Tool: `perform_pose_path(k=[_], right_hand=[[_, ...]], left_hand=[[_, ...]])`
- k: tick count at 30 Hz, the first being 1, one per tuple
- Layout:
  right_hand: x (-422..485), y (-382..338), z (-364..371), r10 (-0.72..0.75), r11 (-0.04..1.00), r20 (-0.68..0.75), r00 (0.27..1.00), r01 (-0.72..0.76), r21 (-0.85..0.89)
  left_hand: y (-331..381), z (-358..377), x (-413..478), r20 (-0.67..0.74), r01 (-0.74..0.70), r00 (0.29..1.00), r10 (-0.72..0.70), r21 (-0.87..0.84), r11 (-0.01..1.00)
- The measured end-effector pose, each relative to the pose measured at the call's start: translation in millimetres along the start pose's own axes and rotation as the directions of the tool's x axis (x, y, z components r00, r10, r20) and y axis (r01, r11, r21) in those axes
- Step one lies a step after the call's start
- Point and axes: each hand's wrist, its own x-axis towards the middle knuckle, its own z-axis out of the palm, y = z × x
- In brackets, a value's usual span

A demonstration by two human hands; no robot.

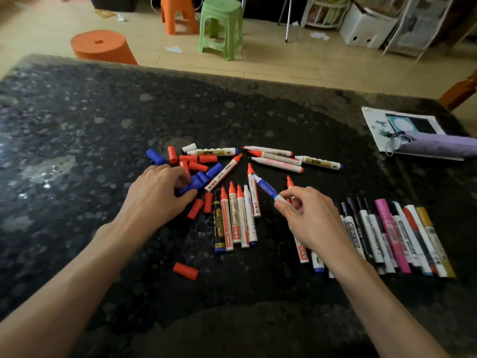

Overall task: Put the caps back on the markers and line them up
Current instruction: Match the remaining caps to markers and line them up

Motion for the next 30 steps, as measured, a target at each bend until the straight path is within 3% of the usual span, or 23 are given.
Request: perform_pose_path(k=[6,11,16,19,22,24,28,30], right_hand=[[1,-1,0,-0.015,1.0,0.016,1.0,0.015,0.012],[2,-1,1,-0.01,1.0,0.025,1.0,0.01,0.012],[4,-4,4,-0.031,0.999,0.046,0.998,0.03,0.026],[4,-9,6,-0.055,0.997,0.052,0.997,0.053,0.05],[5,-14,7,-0.067,0.996,0.042,0.997,0.065,0.062],[5,-15,8,-0.076,0.995,0.035,0.996,0.074,0.065],[6,-14,9,-0.072,0.996,0.047,0.996,0.069,0.06],[6,-14,8,-0.074,0.996,0.05,0.996,0.071,0.062]], left_hand=[[-11,-9,0,0.043,0.107,0.994,-0.104,-0.059,0.993],[-26,-25,3,-0.087,0.265,0.958,-0.274,-0.108,0.958],[-51,-25,6,0.038,0.371,0.928,-0.37,-0.041,0.928],[-45,-25,7,0.05,0.3,0.954,-0.296,-0.087,0.95],[-26,-16,8,-0.026,0.062,0.997,-0.068,-0.177,0.982],[-13,-8,10,-0.006,-0.023,1.0,0.022,-0.176,0.984],[5,11,16,0.018,-0.027,0.999,0.026,0.027,0.999],[7,16,19,-0.013,0.009,1.0,-0.009,0.045,0.999]])
